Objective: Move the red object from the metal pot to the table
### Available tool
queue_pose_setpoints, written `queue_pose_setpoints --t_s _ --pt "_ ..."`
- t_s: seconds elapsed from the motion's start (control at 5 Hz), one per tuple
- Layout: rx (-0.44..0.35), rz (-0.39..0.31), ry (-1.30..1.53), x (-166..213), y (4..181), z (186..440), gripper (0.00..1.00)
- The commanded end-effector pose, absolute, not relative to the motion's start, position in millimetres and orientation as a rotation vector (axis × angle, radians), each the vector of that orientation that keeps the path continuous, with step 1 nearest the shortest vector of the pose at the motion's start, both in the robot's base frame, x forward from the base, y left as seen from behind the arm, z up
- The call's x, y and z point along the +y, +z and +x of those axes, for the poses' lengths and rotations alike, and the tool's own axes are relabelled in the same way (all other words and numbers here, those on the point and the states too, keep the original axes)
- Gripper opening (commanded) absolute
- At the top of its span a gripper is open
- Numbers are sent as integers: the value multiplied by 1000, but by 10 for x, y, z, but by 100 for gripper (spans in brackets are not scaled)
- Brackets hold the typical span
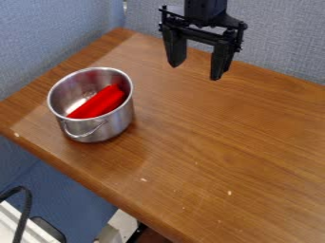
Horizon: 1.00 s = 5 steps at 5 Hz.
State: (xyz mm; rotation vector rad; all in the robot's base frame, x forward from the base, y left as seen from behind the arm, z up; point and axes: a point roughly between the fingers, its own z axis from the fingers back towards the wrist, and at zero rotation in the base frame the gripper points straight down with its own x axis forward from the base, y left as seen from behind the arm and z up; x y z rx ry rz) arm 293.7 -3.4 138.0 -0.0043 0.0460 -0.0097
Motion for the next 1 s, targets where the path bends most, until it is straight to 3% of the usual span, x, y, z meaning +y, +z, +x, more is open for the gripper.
queue_pose_setpoints --t_s 0.0,0.2,0.6,0.8 --pt "63 -5 -7 -48 1299 2937 100" --pt "38 5 -76 118 1224 2747 100" --pt "-44 104 -77 790 1276 2360 100" --pt "-58 143 -76 1018 1209 2193 100"
